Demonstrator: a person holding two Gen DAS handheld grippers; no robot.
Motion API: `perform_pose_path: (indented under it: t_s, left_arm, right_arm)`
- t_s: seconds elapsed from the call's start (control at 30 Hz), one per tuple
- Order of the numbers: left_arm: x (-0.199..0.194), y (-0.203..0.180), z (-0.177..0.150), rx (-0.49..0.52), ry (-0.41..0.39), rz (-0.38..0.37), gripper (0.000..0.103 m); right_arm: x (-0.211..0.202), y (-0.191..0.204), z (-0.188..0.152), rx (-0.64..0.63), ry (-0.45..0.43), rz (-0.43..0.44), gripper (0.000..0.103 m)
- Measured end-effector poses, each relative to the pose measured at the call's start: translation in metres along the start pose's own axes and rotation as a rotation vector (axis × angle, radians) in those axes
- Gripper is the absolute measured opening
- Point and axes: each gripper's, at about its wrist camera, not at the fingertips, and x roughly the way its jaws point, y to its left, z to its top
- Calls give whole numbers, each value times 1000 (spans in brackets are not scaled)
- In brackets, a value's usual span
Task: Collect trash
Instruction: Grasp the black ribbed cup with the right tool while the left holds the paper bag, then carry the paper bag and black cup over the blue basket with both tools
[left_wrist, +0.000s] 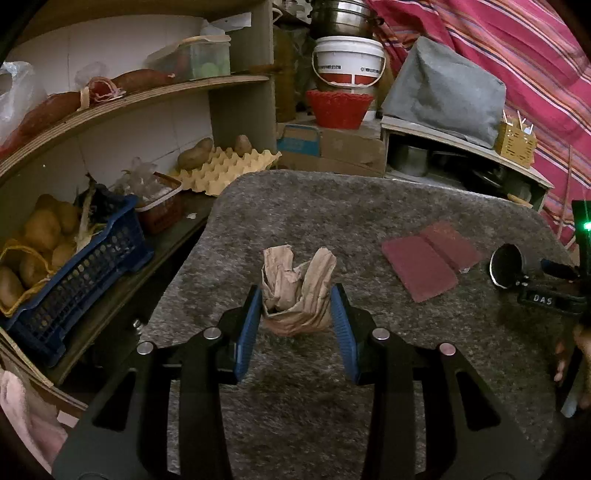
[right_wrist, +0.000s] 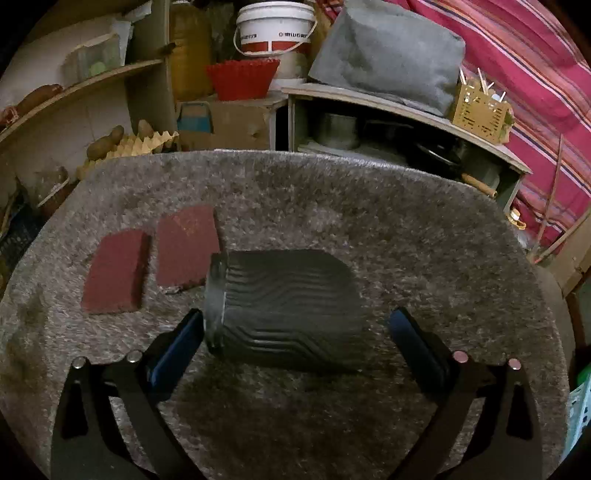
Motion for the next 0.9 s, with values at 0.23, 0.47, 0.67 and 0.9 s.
perform_pose_path:
  t_s: [0.23,0.47,0.67,0.9]
  left_arm:
    - [4,3,2,-18,10,13,37]
    - [-3,-3,3,-13,-8,21,38]
    - [-13,-23,5,9,-28,-3,38]
    - [-27,-56,8,38,-52,-41,38]
  right_arm:
    - [-10,9,-4,-50,-27,10,73]
    - [-38,-8,-12,-39,-71,-17,73]
    - [-63,-35,-23,-21,-94,-49,73]
    - [-95,-76,-34,11,-121,-98,73]
